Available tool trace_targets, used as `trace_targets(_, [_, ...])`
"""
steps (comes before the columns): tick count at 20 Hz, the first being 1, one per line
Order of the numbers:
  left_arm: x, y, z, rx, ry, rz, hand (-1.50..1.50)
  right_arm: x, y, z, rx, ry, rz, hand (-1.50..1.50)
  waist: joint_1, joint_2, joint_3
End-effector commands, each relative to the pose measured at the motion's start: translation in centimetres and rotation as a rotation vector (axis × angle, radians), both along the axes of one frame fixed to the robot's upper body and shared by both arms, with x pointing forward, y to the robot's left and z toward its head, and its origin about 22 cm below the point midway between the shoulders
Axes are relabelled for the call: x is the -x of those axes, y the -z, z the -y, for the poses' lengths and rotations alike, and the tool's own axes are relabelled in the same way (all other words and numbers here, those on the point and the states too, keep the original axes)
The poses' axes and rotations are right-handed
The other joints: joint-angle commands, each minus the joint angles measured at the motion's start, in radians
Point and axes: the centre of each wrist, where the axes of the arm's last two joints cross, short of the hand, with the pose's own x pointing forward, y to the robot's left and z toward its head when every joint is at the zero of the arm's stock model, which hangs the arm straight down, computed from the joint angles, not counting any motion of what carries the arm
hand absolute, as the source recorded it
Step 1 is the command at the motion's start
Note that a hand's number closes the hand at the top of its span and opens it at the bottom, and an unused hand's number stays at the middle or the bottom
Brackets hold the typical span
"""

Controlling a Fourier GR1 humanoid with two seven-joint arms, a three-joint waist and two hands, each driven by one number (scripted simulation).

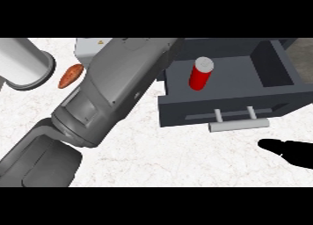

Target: Pick up the can, place it into the drawer and close the drawer

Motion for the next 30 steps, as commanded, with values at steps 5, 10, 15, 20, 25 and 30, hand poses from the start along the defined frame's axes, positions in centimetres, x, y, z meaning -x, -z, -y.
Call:
trace_targets(5, [0.1, -1.1, 0.5, -0.005, 0.008, 0.027, -1.50, -4.5, 1.5, -2.3, 0.277, 0.035, 0.021, -1.50, 0.047, -0.008, -0.001])
trace_targets(10, [0.3, -0.4, 0.5, -0.022, -0.010, 0.023, -1.50, -8.1, 4.6, -4.5, 0.402, 0.040, -0.018, -1.50, 0.055, -0.015, 0.000])
trace_targets(15, [0.0, -0.8, 0.2, -0.005, 0.036, 0.008, -1.50, -9.8, 8.9, -6.2, 0.549, 0.087, -0.045, -1.50, 0.092, -0.019, -0.002])
trace_targets(20, [-1.4, -2.0, -3.2, 0.003, -0.009, 0.027, -1.50, -13.8, 8.9, -6.7, 0.561, 0.105, -0.023, -1.50, 0.100, -0.021, -0.002])
trace_targets(25, [-1.6, -1.1, -3.8, -0.014, -0.020, 0.016, -1.50, -16.1, 12.7, -8.0, 0.575, 0.148, -0.020, -1.50, 0.113, -0.021, -0.001])
trace_targets(30, [-2.0, -2.0, -6.0, -0.011, -0.034, 0.012, -1.50, -18.2, 13.1, -8.1, 0.586, 0.251, 0.034, -1.50, 0.133, -0.023, -0.002])
